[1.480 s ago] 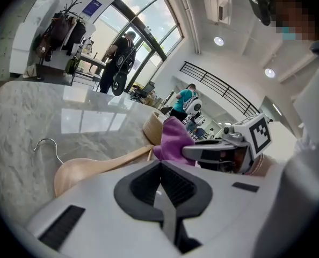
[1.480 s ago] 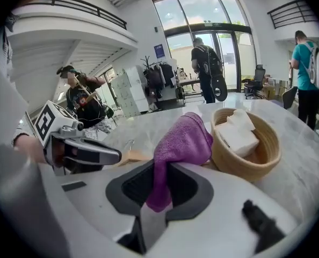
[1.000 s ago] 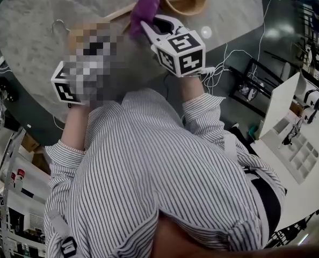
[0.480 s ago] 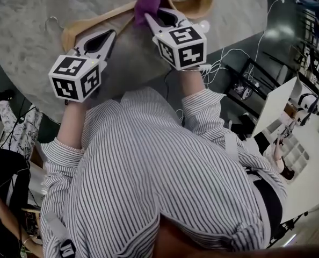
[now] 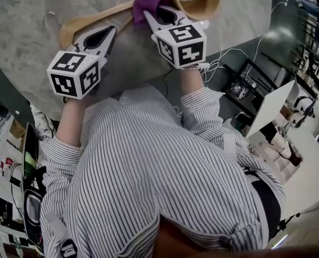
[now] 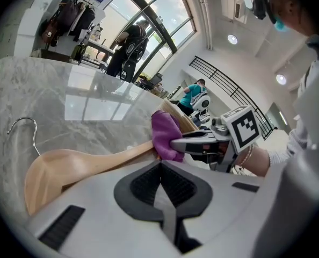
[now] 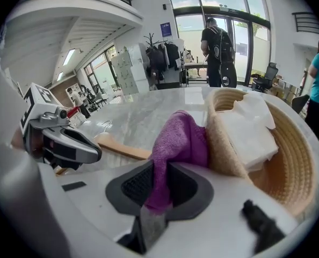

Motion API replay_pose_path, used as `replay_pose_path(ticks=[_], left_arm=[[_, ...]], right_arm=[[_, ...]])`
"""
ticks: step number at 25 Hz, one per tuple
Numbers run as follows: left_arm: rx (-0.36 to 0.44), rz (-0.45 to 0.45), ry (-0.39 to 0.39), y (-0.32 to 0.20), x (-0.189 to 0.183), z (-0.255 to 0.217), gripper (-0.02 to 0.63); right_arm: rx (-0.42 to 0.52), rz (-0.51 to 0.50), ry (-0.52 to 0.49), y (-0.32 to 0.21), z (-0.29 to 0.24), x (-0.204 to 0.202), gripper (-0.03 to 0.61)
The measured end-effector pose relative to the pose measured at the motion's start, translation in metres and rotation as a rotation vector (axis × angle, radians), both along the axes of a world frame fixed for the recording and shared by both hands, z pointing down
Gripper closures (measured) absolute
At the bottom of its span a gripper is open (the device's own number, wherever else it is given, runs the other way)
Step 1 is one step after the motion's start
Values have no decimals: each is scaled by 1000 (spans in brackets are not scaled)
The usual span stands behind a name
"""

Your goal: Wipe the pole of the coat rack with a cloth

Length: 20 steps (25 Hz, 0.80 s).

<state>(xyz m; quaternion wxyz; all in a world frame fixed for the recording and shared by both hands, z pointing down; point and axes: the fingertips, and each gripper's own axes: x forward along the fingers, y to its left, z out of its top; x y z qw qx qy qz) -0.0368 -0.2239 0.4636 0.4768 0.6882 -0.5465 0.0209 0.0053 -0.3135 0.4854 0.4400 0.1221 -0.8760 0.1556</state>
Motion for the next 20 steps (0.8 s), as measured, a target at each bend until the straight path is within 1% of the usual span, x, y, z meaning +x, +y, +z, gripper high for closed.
replay_pose_path(ticks=[2, 8, 14, 17, 20], left_arm=[[4, -8, 0, 3, 5, 1, 603], [2, -38, -3, 12, -3, 0, 603], [-2, -51, 6, 18, 0, -2, 603], [-1, -58, -11, 22, -1, -3, 603], [-13, -65, -49, 30, -6, 1, 601]], right_arm=[[-1, 0, 1, 2, 2, 5, 512], [16, 3, 12, 7, -2, 2, 512], [17, 18, 12, 6, -1, 3, 512], [26, 30, 18, 4, 0, 5, 512], [37, 35, 25, 4, 2, 6, 512]])
